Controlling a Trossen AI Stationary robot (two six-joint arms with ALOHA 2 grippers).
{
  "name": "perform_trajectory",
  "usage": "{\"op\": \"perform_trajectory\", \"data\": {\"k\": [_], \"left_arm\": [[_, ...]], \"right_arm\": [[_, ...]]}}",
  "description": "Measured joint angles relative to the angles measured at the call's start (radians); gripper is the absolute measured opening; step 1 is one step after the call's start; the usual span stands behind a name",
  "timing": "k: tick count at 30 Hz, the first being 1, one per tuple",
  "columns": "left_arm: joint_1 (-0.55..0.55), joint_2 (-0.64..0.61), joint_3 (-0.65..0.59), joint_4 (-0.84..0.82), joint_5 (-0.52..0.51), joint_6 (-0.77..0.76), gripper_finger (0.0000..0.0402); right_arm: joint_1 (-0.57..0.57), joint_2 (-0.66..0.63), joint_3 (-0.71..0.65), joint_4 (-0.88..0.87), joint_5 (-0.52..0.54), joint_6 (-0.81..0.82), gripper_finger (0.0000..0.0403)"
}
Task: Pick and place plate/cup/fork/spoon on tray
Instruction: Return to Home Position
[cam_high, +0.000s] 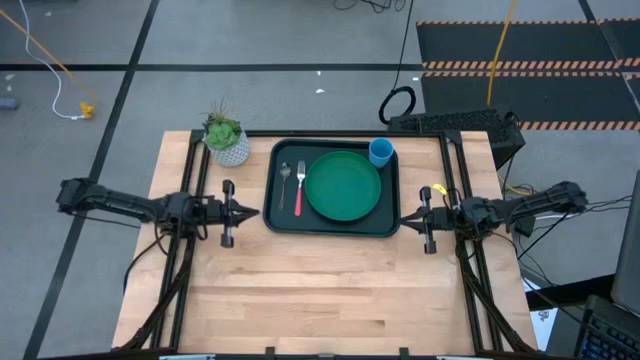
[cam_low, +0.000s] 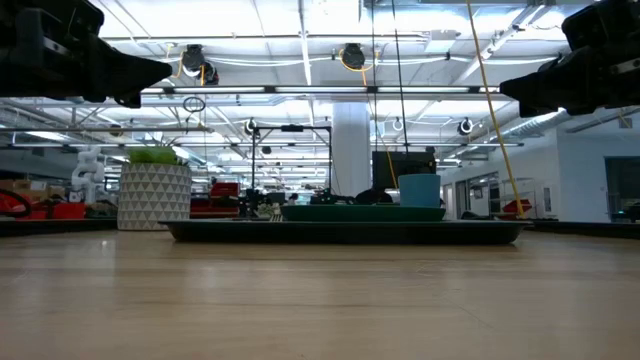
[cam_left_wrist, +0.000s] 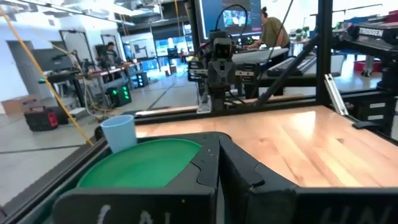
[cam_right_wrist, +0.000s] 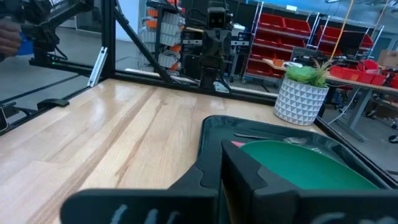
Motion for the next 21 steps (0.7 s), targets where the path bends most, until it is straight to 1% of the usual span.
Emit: {"op": "perform_trajectory", "data": {"k": [4,9,14,16,18,21], "left_arm": [[0.024,-0.064,0.0,-0.067,0.0,-0.001,0.0004],[0.047,-0.14,0.0,-0.153,0.001,-0.037,0.0014],[0.05,-0.192,0.001,-0.231,0.001,-0.05,0.0004],[0.05,-0.207,0.001,-0.264,0.001,-0.058,0.0005],[0.05,-0.216,0.001,-0.276,0.001,-0.07,0.0011],[0.05,-0.223,0.001,-0.283,0.0,-0.078,0.0014]], "right_arm": [[0.0,-0.046,-0.001,-0.02,0.0,0.0,0.0],[0.0,-0.124,-0.003,-0.047,0.0,-0.002,0.0],[0.0,-0.208,-0.003,-0.106,0.006,-0.007,0.0],[0.0,-0.24,-0.003,-0.129,0.024,-0.016,0.0],[0.0,-0.241,-0.003,-0.126,0.059,-0.028,0.0],[-0.001,-0.24,-0.004,-0.118,0.055,-0.063,0.0]]}}
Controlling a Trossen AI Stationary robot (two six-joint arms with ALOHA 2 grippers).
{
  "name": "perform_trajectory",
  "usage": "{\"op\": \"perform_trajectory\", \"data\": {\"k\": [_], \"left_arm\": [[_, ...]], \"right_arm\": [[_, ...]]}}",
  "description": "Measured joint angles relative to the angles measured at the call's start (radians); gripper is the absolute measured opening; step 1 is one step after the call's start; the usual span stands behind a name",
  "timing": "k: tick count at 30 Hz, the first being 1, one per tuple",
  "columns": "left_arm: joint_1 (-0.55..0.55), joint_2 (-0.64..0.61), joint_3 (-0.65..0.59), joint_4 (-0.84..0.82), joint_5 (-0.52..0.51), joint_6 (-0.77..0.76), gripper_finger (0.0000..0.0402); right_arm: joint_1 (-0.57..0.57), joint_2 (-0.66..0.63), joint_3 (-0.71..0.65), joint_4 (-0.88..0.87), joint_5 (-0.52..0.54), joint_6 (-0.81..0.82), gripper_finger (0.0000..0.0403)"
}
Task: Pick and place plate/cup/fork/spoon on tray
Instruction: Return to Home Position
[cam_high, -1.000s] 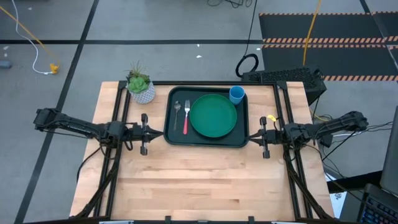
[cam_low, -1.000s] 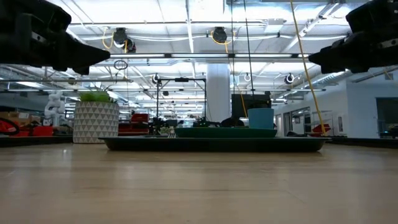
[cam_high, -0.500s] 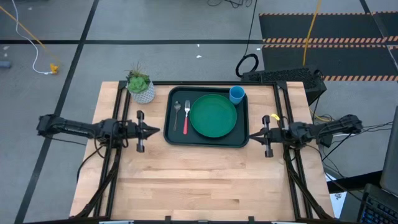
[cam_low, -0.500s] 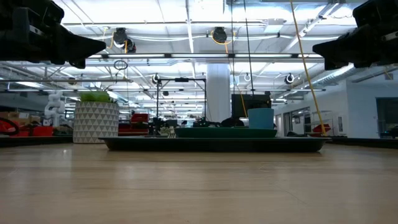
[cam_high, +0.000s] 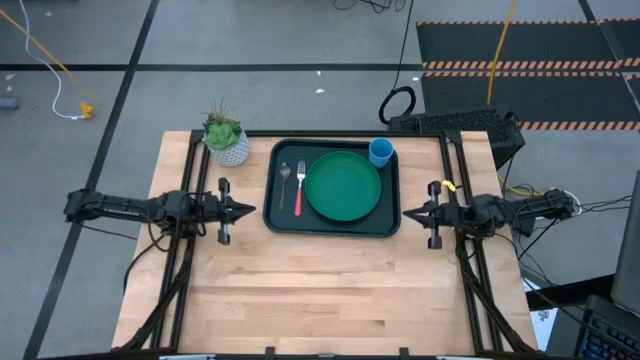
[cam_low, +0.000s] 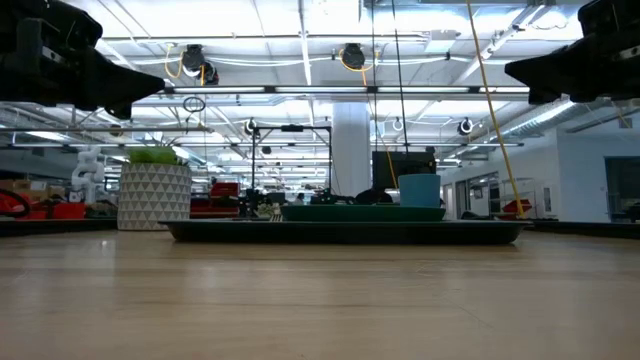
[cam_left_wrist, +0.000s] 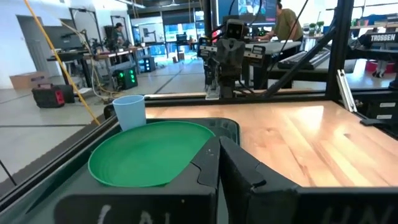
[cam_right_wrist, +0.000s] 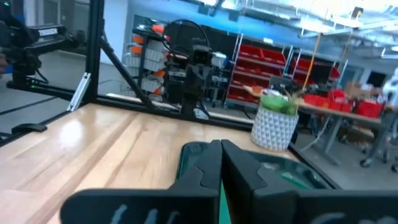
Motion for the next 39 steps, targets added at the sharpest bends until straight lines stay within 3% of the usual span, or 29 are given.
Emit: {"op": "perform_trajectory", "data": {"k": [11,19,26,31,39], "left_arm": [[0.0,0.0,0.0,0.005,0.0,0.015,0.0017],[0.0,0.0,0.0,0.006,-0.001,0.012,0.0004],[0.0,0.0,0.0,0.007,-0.003,0.003,0.0012],[0.0,0.0,0.0,0.005,-0.003,0.009,0.0004],[0.0,0.0,0.0,-0.027,-0.001,0.04,0.0017]], "right_arm": [[-0.125,0.0,-0.001,-0.007,-0.102,-0.01,0.0],[-0.22,0.0,-0.001,-0.034,-0.105,-0.027,0.0],[-0.23,0.002,-0.001,-0.085,-0.108,0.012,0.0],[-0.23,0.002,-0.001,-0.088,-0.108,-0.054,0.0],[-0.23,0.003,-0.002,-0.016,-0.102,-0.067,0.0]]}}
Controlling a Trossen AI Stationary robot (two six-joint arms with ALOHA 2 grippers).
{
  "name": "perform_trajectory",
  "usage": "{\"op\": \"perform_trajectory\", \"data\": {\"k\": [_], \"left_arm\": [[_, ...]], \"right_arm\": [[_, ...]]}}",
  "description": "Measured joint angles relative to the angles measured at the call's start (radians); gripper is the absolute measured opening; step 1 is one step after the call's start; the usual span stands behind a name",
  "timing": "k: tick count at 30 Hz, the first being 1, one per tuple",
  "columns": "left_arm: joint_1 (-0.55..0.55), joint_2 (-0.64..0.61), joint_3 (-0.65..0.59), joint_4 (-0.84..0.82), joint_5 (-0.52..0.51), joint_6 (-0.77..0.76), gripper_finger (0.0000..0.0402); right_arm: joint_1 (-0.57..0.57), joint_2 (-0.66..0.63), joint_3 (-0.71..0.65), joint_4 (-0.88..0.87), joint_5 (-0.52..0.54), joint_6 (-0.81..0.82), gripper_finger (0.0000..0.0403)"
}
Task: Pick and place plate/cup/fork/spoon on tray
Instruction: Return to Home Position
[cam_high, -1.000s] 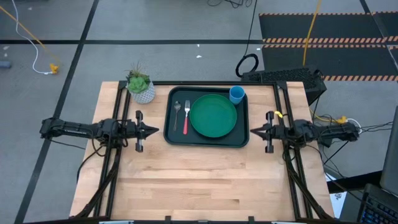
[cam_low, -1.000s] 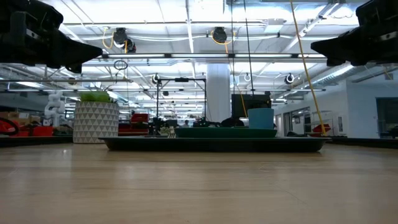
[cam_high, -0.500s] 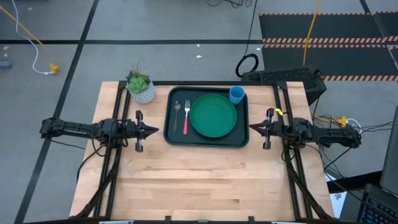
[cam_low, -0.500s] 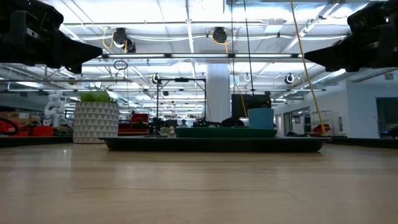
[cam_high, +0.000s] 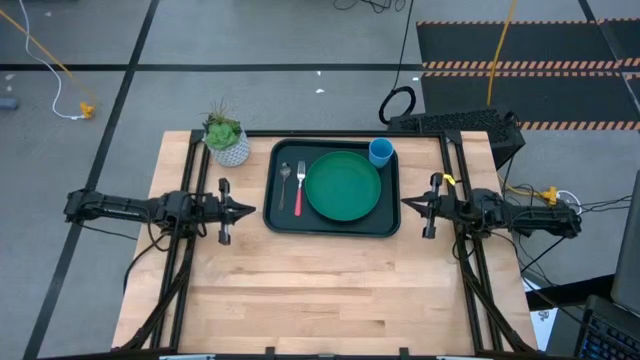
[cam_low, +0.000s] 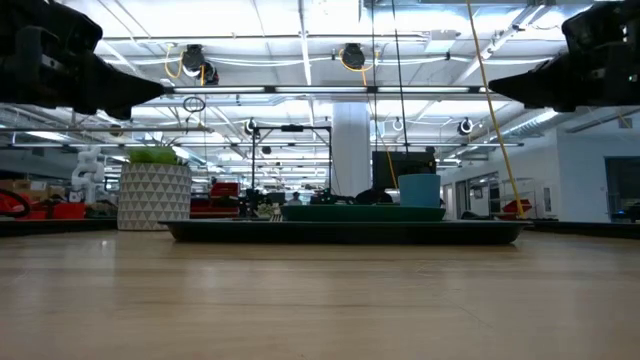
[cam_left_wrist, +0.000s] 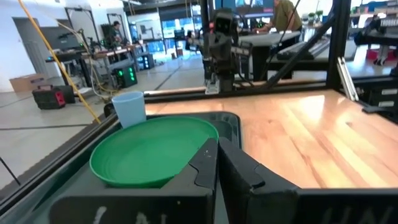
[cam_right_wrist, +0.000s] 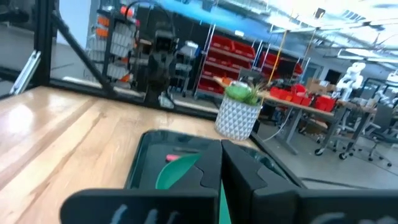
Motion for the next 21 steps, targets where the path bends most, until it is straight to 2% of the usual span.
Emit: {"op": "perform_trajectory", "data": {"k": [5,10,21], "left_arm": [[0.0,0.0,0.0,-0.04,0.002,0.003,0.0004],[0.0,-0.027,0.0,-0.053,0.003,0.012,0.001],[0.0,-0.216,0.0,-0.127,0.013,0.08,0.0005]], "right_arm": [[0.0,0.0,0.0,0.014,0.0,0.0,0.0],[0.0,0.0,0.0,0.018,0.0,0.0,0.0],[0.0,0.0,0.0,0.023,0.0,0.0,0.0]]}}
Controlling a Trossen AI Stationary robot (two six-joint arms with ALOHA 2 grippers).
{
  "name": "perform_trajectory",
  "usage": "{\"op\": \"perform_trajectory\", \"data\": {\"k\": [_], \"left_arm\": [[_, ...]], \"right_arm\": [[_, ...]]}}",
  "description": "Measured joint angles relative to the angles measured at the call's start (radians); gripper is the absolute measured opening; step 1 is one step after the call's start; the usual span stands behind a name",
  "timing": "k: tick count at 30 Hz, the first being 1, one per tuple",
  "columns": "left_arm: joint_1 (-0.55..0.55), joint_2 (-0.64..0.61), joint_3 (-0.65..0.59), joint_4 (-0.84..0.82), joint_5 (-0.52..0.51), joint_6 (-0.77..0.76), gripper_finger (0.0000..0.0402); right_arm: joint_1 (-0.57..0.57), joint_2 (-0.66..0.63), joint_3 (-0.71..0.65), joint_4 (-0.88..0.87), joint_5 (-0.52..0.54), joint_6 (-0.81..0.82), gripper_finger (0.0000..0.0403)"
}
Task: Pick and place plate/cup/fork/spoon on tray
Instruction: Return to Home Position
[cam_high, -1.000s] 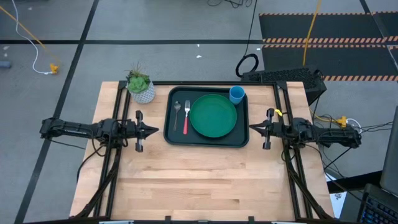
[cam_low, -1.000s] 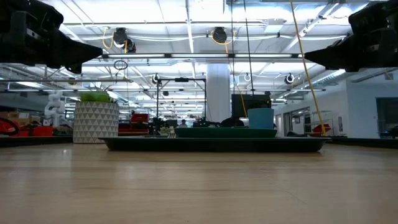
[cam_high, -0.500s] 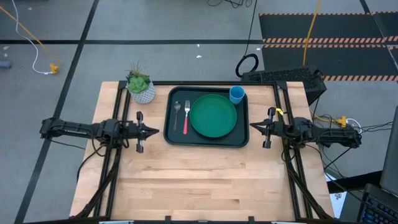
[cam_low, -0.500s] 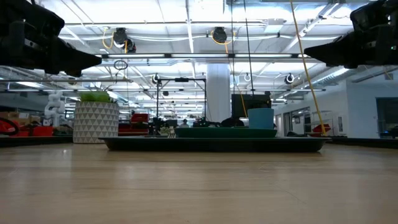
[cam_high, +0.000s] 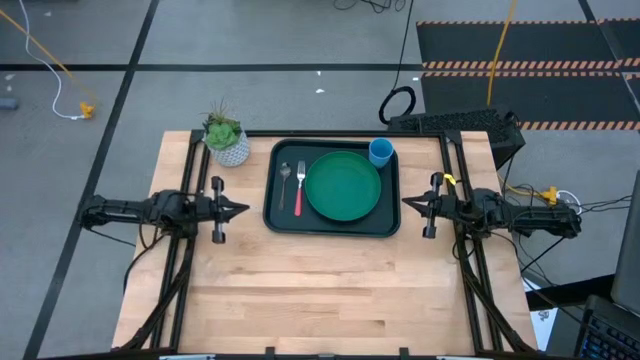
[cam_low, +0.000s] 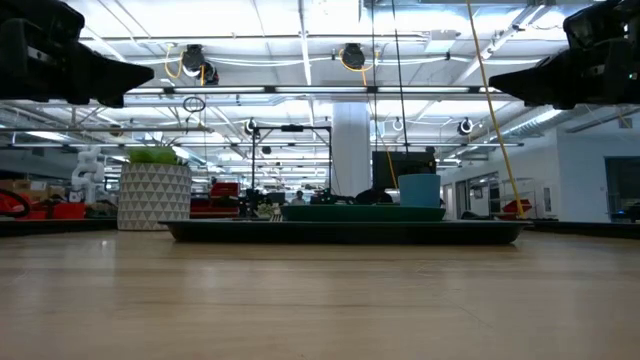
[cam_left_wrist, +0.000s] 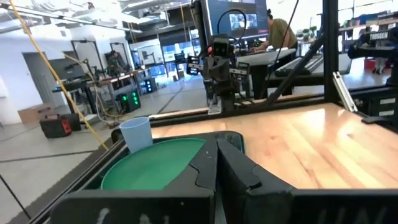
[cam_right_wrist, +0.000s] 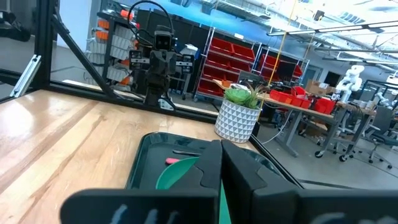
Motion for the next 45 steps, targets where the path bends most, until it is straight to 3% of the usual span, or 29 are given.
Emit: {"op": "perform_trajectory", "data": {"k": [12,19,25,33,45], "left_arm": [[0.013,-0.003,0.002,-0.049,0.017,0.019,0.0006],[0.032,-0.002,0.002,-0.071,0.145,0.0,0.0003],[0.032,-0.001,0.002,-0.071,0.146,-0.011,0.0018],[0.032,0.001,0.001,-0.07,0.136,-0.003,0.0004],[0.032,0.001,0.001,-0.069,0.135,-0.004,0.0031]], "right_arm": [[0.0,0.0,0.0,0.001,0.0,0.0,0.0],[0.0,0.0,0.0,0.001,0.0,0.0,0.0],[0.0,0.0,0.0,0.001,0.0,0.0,0.0],[0.0,0.0,0.0,0.001,-0.001,0.0,0.0],[0.0,0.0,0.0,0.001,-0.001,0.0,0.0]]}}
